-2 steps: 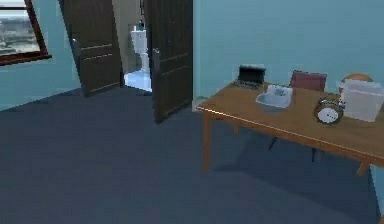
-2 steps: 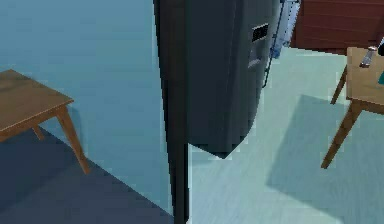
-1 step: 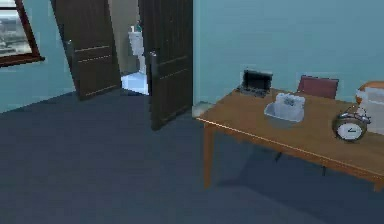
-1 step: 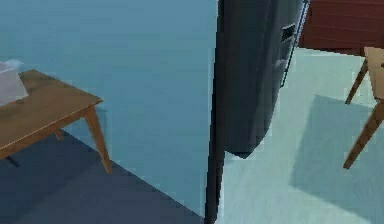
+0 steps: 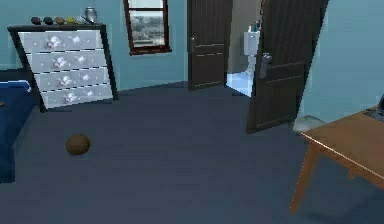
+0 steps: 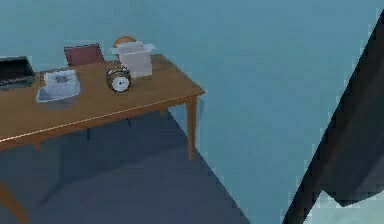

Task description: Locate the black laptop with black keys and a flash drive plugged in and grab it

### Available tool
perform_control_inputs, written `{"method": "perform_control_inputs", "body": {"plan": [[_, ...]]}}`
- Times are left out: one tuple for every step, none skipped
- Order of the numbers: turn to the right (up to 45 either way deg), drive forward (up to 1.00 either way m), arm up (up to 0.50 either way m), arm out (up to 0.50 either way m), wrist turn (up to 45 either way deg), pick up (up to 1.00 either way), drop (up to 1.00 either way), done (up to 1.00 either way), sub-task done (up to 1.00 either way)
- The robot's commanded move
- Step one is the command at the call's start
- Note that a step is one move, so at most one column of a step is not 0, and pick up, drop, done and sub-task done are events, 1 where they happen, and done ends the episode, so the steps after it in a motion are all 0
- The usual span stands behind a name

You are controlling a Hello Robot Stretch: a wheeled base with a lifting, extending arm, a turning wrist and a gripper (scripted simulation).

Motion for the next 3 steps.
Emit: {"method": "perform_control_inputs", "body": {"plan": [[0.0,1.0,0.0,0.0,0.0,0.0,0.0,0.0,0.0],[36.0,0.0,0.0,0.0,0.0,0.0,0.0,0.0,0.0],[0.0,0.6,0.0,0.0,0.0,0.0,0.0,0.0,0.0]]}}
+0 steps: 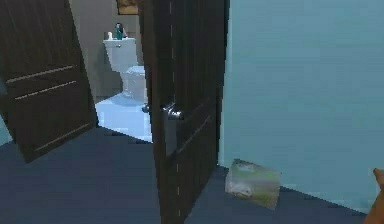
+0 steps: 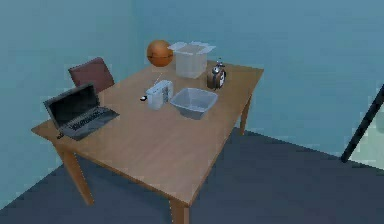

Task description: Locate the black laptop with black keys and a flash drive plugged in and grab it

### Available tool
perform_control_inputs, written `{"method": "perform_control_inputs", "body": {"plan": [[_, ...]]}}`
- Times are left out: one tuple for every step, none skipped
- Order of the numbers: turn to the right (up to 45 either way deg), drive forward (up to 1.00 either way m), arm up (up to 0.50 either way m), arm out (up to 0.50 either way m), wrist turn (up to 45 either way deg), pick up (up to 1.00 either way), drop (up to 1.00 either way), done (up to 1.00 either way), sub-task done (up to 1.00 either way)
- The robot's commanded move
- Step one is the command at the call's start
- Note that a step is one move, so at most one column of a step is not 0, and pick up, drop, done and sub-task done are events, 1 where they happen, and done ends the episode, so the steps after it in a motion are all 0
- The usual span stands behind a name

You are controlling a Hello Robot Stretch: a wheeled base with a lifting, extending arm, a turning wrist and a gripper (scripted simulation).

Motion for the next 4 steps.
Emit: {"method": "perform_control_inputs", "body": {"plan": [[-24.0,0.0,0.0,0.0,0.0,0.0,0.0,0.0,0.0],[45.0,0.0,0.0,0.0,0.0,0.0,0.0,0.0,0.0],[6.0,0.0,0.0,0.0,0.0,0.0,0.0,0.0,0.0],[0.0,1.0,0.0,0.0,0.0,0.0,0.0,0.0,0.0]]}}
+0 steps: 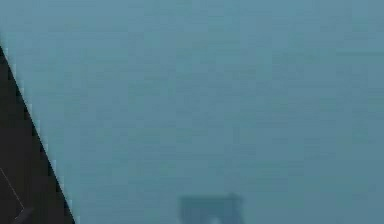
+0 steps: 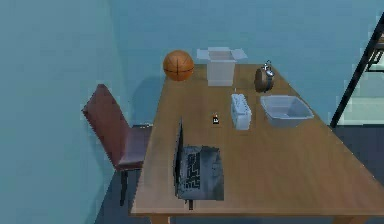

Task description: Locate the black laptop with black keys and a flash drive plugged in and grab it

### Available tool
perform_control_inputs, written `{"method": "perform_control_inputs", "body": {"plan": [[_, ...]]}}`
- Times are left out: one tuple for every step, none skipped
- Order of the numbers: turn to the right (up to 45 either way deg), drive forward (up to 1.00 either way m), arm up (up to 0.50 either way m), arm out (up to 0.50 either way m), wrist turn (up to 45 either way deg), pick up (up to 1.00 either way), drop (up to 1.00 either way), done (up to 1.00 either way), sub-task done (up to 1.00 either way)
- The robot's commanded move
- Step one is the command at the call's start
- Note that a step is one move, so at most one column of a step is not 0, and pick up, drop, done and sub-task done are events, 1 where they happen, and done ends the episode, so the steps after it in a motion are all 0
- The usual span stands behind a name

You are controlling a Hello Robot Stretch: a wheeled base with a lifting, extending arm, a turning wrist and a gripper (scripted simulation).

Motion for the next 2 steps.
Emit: {"method": "perform_control_inputs", "body": {"plan": [[42.0,0.0,0.0,0.0,0.0,0.0,0.0,0.0,0.0],[0.0,0.05,0.0,0.0,0.0,0.0,0.0,0.0,0.0]]}}
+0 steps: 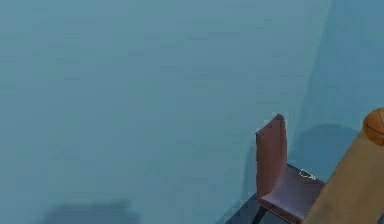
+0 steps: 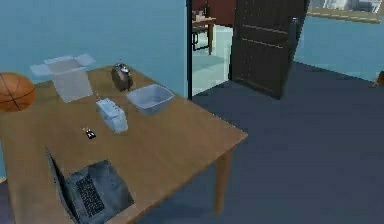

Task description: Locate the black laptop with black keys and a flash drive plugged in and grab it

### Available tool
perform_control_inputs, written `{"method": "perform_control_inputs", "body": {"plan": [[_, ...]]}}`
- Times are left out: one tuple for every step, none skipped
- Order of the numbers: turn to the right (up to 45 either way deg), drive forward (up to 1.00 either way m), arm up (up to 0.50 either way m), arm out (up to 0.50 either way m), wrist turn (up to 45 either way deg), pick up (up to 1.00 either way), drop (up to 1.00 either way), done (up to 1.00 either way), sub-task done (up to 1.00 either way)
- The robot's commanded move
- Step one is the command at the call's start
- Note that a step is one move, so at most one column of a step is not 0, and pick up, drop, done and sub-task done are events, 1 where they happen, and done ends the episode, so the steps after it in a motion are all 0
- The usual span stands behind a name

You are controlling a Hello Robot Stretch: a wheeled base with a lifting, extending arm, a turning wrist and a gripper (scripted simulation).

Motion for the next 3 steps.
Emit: {"method": "perform_control_inputs", "body": {"plan": [[-27.0,0.0,0.0,0.0,0.0,0.0,0.0,0.0,0.0],[0.0,0.0,0.5,0.0,0.0,0.0,0.0,0.0,0.0],[0.0,0.0,0.34,0.0,0.0,0.0,0.0,0.0,0.0]]}}
